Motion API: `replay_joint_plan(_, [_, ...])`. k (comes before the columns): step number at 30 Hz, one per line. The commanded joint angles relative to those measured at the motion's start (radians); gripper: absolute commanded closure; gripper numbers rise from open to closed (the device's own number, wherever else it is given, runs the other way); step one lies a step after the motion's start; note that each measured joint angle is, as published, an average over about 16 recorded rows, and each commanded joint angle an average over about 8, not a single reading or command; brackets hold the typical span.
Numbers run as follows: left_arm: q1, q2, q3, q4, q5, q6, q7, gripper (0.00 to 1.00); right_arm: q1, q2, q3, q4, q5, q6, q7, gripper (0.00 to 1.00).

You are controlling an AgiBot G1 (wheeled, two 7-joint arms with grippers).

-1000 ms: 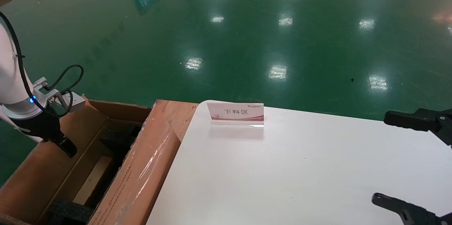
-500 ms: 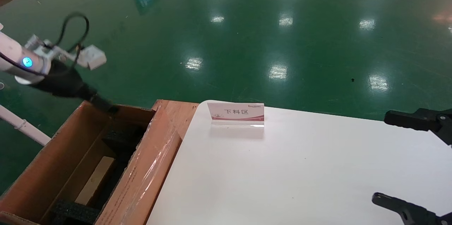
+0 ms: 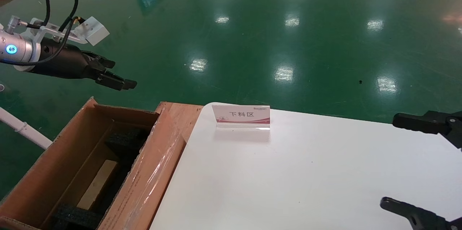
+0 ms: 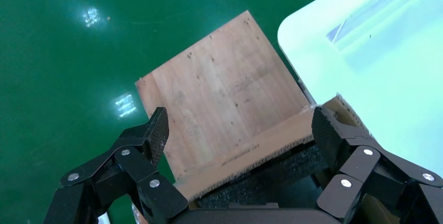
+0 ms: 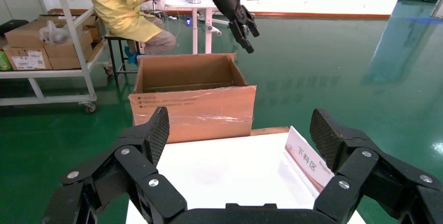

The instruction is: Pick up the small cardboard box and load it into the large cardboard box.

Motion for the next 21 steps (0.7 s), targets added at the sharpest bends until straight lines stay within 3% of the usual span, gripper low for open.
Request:
replay_joint_plan(1, [0.001,-0.001,-0.003,-0.006,0.002,-0.004,0.001,0.0,0.0,0.0,0.0,0.0,0.0,0.0,0.0,0.0])
replay_joint_plan(21, [0.38,0.011,-0.55,-0.243,-0.06,0.136,0.09,0.0,0.001,0.0,-0.001,-0.001,0.001,0.0,-0.001,0.0])
